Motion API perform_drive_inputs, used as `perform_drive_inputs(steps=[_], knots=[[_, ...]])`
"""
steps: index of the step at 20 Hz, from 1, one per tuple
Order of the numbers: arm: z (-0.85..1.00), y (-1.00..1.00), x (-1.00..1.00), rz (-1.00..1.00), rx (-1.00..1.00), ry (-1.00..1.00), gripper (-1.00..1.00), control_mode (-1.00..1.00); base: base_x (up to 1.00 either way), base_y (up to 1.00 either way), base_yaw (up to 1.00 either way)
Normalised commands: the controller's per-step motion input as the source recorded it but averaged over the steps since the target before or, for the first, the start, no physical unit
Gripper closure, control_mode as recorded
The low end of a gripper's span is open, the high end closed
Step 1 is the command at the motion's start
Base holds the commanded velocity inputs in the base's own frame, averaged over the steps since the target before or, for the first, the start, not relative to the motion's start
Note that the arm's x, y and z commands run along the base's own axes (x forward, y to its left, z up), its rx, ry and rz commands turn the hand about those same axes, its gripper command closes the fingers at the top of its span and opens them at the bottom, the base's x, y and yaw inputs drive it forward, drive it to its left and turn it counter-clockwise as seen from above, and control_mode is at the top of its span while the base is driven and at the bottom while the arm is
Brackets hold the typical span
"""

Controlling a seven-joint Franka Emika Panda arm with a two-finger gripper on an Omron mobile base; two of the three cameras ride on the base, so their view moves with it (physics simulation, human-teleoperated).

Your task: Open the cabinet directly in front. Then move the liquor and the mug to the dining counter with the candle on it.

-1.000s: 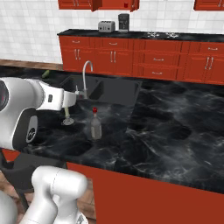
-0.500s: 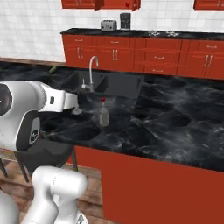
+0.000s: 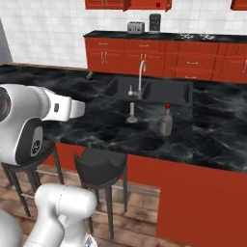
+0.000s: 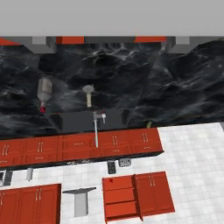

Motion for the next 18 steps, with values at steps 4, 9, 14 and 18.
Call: perform_drive_inputs(steps=[4, 9, 14, 18], knots=[[0.0, 0.0, 0.0, 0.0, 0.0, 0.0, -1.0, 1.0, 0.05, 1.0, 0.0], [0.0, 0.0, 0.0, 0.0, 0.0, 0.0, -1.0, 1.0, 0.16, 1.0, 0.0], [0.0, 0.0, 0.0, 0.0, 0.0, 0.0, -1.0, 1.0, 0.03, 1.0, 0.0], [0.0, 0.0, 0.0, 0.0, 0.0, 0.0, -1.0, 1.0, 0.0, 1.0, 0.0]])
